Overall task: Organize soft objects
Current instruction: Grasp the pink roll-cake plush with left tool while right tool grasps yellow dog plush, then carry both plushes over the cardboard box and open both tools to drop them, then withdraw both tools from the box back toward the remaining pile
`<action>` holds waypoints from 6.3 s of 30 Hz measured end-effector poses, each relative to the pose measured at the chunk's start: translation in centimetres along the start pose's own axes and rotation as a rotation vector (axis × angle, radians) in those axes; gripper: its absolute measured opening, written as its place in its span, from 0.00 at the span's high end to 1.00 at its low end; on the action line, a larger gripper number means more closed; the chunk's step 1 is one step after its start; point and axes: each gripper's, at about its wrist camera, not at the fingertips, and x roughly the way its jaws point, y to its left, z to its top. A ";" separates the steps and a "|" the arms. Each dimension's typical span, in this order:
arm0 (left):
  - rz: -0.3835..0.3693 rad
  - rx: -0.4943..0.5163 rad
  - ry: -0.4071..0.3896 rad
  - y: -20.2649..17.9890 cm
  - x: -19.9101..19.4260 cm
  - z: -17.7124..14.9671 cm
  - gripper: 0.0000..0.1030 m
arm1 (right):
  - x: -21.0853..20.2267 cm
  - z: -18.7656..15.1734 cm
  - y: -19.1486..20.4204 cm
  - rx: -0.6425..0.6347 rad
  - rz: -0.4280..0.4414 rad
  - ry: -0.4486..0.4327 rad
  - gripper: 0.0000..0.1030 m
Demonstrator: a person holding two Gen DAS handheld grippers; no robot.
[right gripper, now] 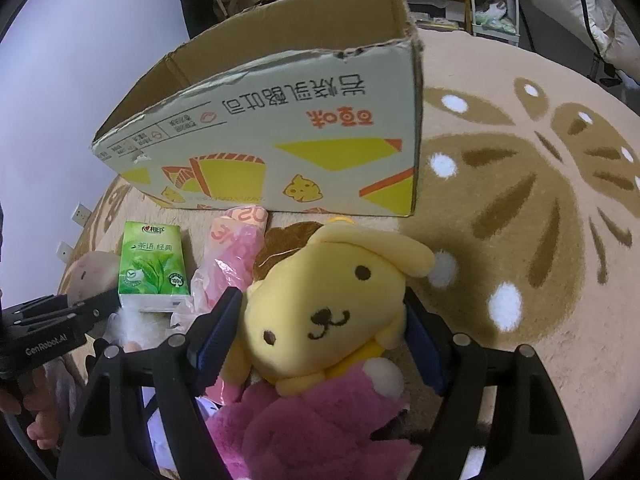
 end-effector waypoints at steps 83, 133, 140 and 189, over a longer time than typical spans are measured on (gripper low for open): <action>-0.100 0.113 -0.485 -4.0 -4.7 13.2 0.51 | -6.8 10.0 2.5 -0.187 -0.008 -0.415 0.17; 0.050 0.030 -0.513 -0.4 -18.0 -1.6 0.00 | -20.0 -0.3 4.9 -0.136 -0.021 -0.523 0.00; 0.040 0.058 -0.452 -1.5 -16.3 -2.9 0.00 | -19.5 -3.1 4.0 -0.095 -0.026 -0.460 0.00; 0.024 0.025 -0.088 -2.3 -4.7 -3.6 0.01 | -8.3 -4.6 0.4 0.124 -0.067 -0.030 0.00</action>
